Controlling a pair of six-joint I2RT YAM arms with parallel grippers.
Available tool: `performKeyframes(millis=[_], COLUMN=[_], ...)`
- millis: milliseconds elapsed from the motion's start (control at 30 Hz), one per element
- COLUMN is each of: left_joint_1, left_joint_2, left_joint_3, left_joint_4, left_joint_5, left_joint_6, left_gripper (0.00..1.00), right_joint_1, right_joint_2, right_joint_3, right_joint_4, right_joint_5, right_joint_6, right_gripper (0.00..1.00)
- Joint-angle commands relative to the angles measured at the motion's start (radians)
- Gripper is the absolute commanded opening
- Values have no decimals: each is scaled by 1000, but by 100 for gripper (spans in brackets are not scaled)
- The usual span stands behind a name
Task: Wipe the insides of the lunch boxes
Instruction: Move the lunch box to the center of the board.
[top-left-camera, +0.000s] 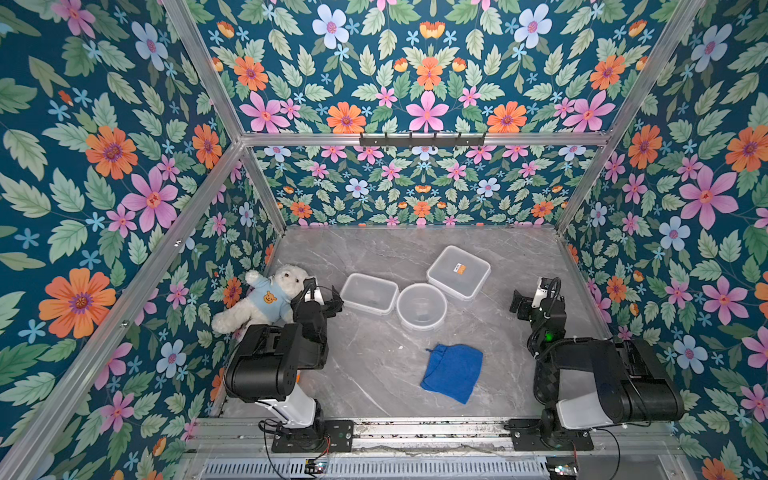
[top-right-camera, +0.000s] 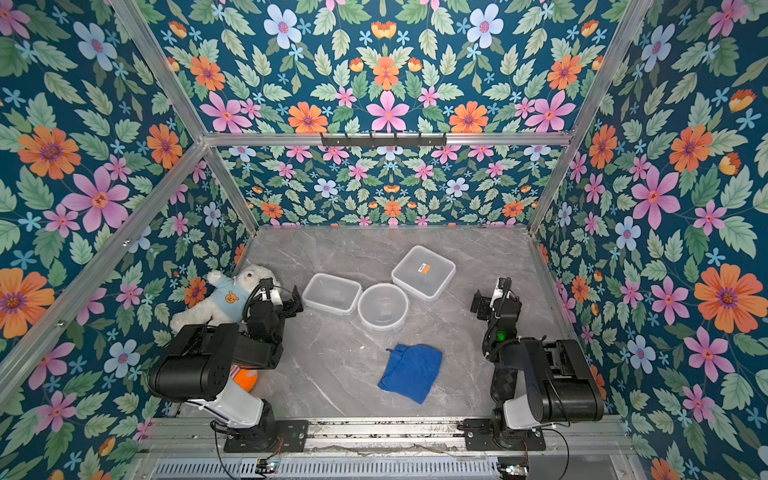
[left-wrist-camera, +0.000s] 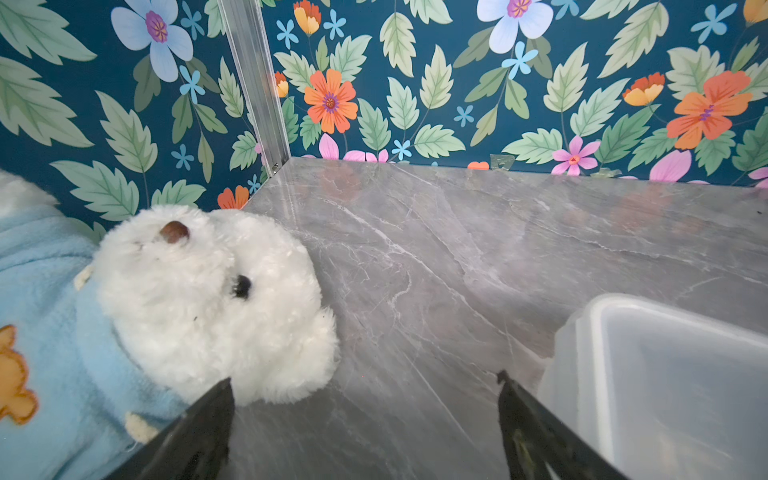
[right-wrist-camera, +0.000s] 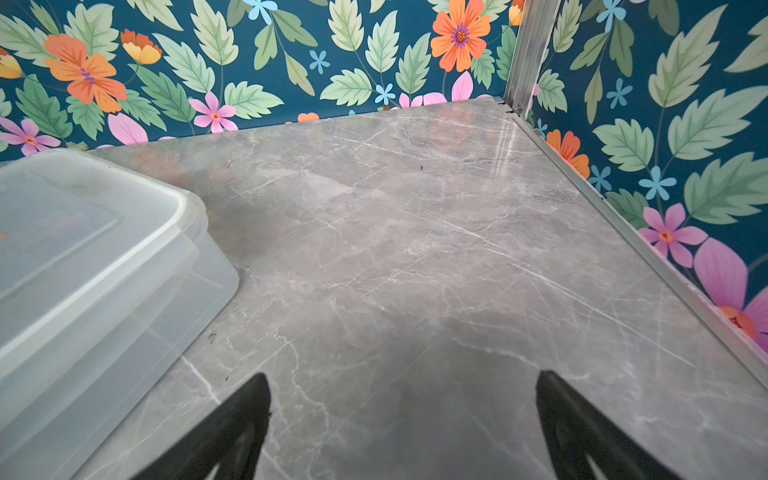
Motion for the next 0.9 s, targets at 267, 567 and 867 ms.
performKeyframes(millis=[267, 567, 867], left_joint_1=[7, -43, -86], left_joint_2=[-1, -222, -226], left_joint_3=[-2, 92, 592], left_joint_4=[17, -311, -1290], left_joint_5=[12, -212, -687], left_joint_6=[2, -32, -532], left_gripper=[99, 99, 99], right_joint_1=[1, 80, 143], right_joint_2=[1, -231, -534], right_joint_3=[1, 64, 221], right_joint_4=[33, -289, -847], right_joint_5=[-3, 170, 222], right_joint_6=[-1, -21, 210], right_gripper=[99, 99, 99])
